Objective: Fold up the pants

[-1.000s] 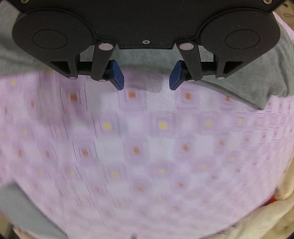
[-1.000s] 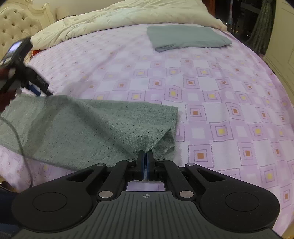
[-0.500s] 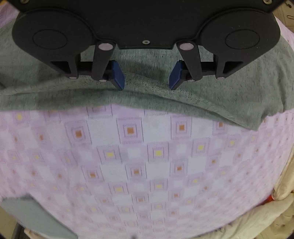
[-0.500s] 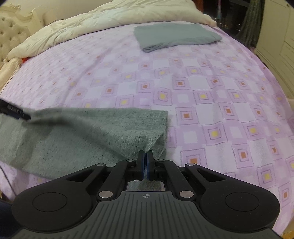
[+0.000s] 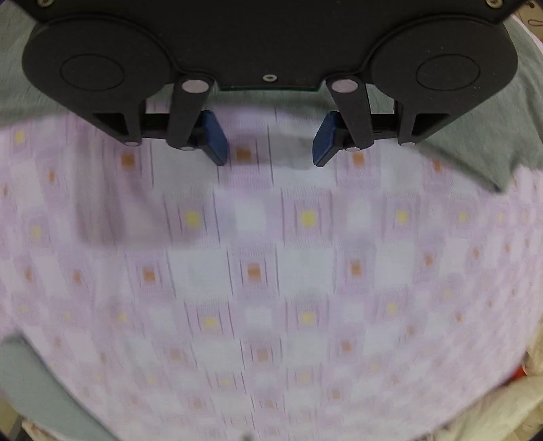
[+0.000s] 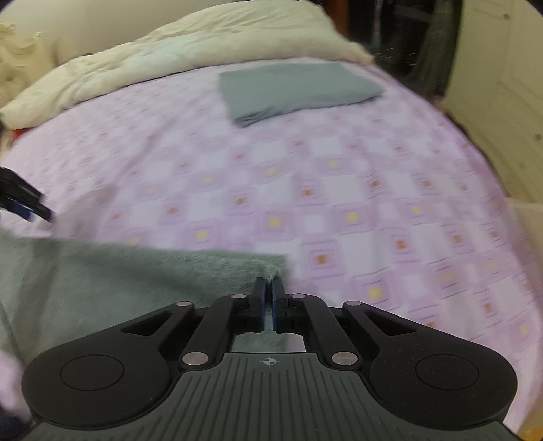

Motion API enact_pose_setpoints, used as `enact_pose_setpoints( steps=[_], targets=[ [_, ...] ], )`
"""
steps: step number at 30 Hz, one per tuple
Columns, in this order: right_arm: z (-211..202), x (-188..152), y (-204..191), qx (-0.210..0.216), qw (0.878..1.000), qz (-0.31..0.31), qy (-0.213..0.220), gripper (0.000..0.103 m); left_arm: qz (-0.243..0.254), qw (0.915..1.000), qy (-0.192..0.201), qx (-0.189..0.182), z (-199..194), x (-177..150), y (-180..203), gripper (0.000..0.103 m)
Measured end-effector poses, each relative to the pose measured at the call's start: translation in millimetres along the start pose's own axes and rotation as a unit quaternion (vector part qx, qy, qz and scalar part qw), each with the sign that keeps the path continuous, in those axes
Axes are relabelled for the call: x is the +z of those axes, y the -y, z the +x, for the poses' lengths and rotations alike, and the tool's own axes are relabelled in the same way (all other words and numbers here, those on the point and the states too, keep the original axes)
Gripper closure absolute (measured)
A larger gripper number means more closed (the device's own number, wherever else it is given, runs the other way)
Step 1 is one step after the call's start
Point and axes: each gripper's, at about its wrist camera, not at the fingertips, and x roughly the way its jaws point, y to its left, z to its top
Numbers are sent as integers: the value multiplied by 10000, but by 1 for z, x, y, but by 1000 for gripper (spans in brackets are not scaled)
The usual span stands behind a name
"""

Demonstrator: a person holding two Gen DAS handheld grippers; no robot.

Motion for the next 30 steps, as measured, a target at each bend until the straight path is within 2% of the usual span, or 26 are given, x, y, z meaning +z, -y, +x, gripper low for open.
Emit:
enact_pose_setpoints(
  steps=[2,3,5,7,10,13,14,16,17,18,19,22,26,28,30],
  targets=[
    [-1,4,-2,-397,9991,24,115,90,-125,9992,370,13,-21,5,-5,45],
    [-4,6,-4,-432,9988,27,224,89,-172,9985,513,-21,-30,5,-7,45],
    [-9,9,-13,-344,9984,-94,444,89,-190,9968,778,-87,-50,-1,-11,44],
    [-8,9,-26,37,9989,-236,392,89,-125,9954,938,-135,-62,-15,-12,44],
    [13,6,-51,341,9969,-704,46,89,247,9968,742,-175,-56,-45,-5,44],
    [51,3,-63,116,9943,-923,-520,89,607,9975,363,-43,-30,-71,9,44],
    [61,4,-62,133,9943,-836,-643,89,713,9973,202,-3,-21,-81,13,44],
    [63,9,-58,193,9969,-560,-517,89,905,9957,-123,131,-5,-98,16,43],
    [58,12,-57,174,9976,-480,-462,88,951,9952,-145,200,0,-106,15,40],
    [51,15,-55,153,9985,-413,-337,84,943,9952,34,268,-2,-111,13,36],
    [41,15,-52,108,9992,-318,-201,73,954,9949,54,326,-2,-113,14,36],
    [14,7,-35,103,9994,327,-66,58,856,9959,-32,307,-2,-110,14,36],
    [-15,-26,-9,110,9894,1434,-209,51,698,9973,-141,177,4,-102,6,36],
    [-22,-43,2,18,9809,1914,-355,46,669,9976,-147,139,5,-102,3,33],
    [-25,-59,10,36,9715,2323,-473,45,646,9977,-128,136,7,-101,0,29]
  ],
)
